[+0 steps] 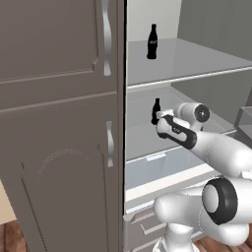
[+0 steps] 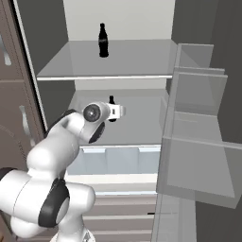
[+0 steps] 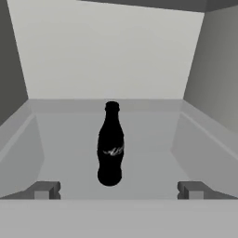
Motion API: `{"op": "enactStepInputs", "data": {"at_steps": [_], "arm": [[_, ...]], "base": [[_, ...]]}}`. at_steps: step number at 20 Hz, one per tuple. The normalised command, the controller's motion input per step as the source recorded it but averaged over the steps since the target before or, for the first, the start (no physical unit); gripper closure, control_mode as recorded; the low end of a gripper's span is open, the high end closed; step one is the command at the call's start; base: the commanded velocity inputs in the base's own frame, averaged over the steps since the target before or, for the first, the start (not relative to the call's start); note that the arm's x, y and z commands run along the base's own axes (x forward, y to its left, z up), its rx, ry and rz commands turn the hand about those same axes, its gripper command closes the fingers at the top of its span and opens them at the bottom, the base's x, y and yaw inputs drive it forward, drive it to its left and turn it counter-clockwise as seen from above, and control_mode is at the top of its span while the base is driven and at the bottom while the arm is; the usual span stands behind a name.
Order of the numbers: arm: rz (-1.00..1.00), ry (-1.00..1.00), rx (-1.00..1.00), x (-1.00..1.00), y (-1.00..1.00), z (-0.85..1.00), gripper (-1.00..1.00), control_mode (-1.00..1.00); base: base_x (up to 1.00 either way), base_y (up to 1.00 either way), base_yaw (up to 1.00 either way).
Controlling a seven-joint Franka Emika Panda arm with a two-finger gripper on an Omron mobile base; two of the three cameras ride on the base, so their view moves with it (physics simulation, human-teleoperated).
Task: Open the fridge, grab two sodas, and place both sodas inside the bowl with ice on the dining counter.
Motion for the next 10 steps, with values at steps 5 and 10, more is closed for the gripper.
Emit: {"op": "enactStepInputs", "data": {"at_steps": [5, 10], "arm": [[0.00, 0.00, -0.04, 0.19, 0.25, -0.02, -1.00, -1.00], [0.00, 0.00, 0.00, 0.19, 0.16, 0.00, -1.00, -1.00]], "base": [[0.00, 0.00, 0.00], [0.00, 0.00, 0.00]]}}
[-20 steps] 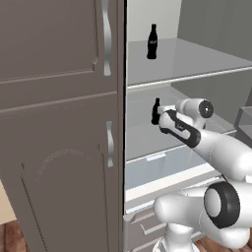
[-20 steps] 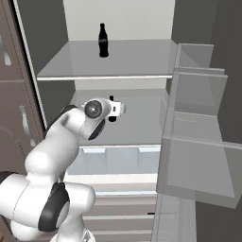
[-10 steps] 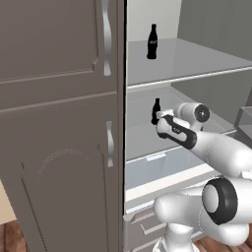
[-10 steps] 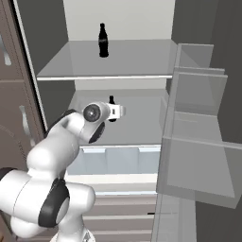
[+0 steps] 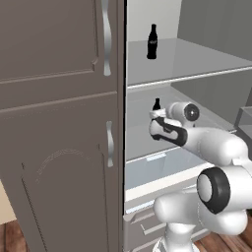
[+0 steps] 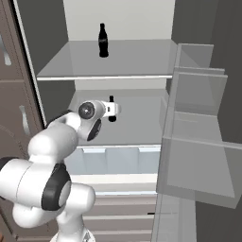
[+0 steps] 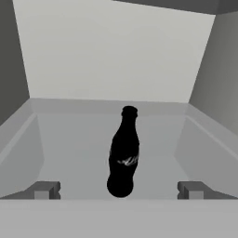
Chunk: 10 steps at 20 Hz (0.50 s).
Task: Open the fridge, grab two sodas, and place both sodas inside the bowl with ice on the dining counter.
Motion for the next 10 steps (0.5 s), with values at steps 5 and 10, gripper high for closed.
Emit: {"op": "enactStepInputs", "data": {"at_steps": [5, 10], "arm": [[0.00, 0.00, 0.00, 0.19, 0.00, 0.00, -1.00, -1.00], [0.00, 0.00, 0.00, 0.18, 0.00, 0.00, -1.00, -1.00]], "base": [[0.00, 0.00, 0.00], [0.00, 0.00, 0.00]]}}
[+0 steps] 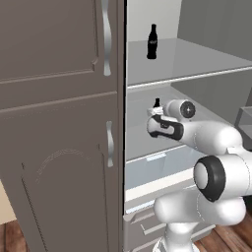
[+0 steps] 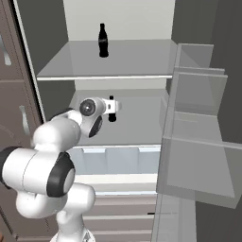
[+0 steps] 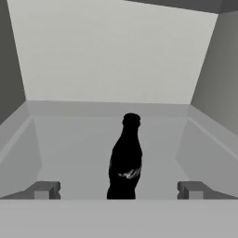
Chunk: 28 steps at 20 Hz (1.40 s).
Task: Open the fridge, grab two sodas, and place both sodas inside the bowl with ice on the dining counter.
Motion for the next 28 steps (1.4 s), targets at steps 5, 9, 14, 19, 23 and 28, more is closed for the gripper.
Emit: {"op": "enactStepInputs", "data": {"at_steps": [5, 9, 14, 19, 23, 28], "arm": [[0.00, 0.00, 0.00, 0.21, 0.00, -0.03, -1.00, -1.00], [0.00, 0.00, 0.00, 0.15, 0.00, -0.15, -1.00, -1.00], [0.00, 0.00, 0.00, 0.15, 0.00, -0.16, -1.00, -1.00], [0.00, 0.00, 0.00, 0.16, -0.02, -0.13, -1.00, -1.00], [0.00, 0.00, 0.00, 0.16, -0.06, -0.08, -1.00, -1.00], [0.00, 0.00, 0.00, 0.14, -0.07, -0.08, -1.00, -1.00]], "base": [[0.00, 0.00, 0.00], [0.00, 0.00, 0.00], [0.00, 0.00, 0.00], [0.00, 0.00, 0.00], [0.00, 0.00, 0.00], [0.00, 0.00, 0.00]]}}
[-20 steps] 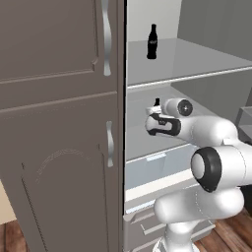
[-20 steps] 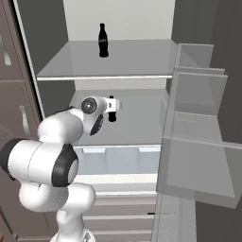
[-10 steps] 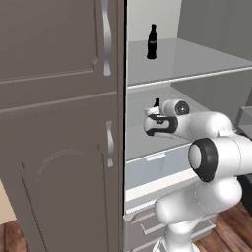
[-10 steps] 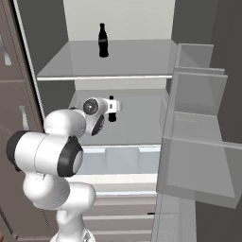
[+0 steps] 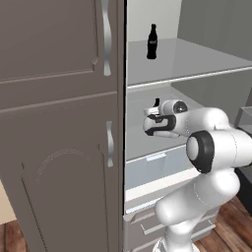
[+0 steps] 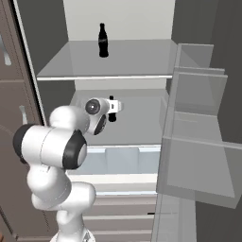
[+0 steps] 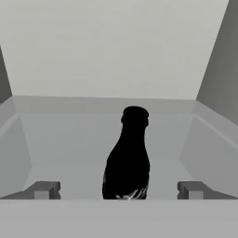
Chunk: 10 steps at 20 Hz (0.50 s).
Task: Open the fridge, grab two sodas, and place both sodas inside the bowl with ice on the dining counter.
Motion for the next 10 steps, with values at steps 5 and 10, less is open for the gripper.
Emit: {"op": "enactStepInputs", "data": {"at_steps": [5, 10], "arm": [[0.00, 0.00, 0.00, 0.12, -0.07, -0.09, -1.00, -1.00], [0.00, 0.01, 0.00, 0.09, -0.02, 0.00, -1.00, -1.00]], "base": [[0.00, 0.00, 0.00], [0.00, 0.00, 0.00]]}}
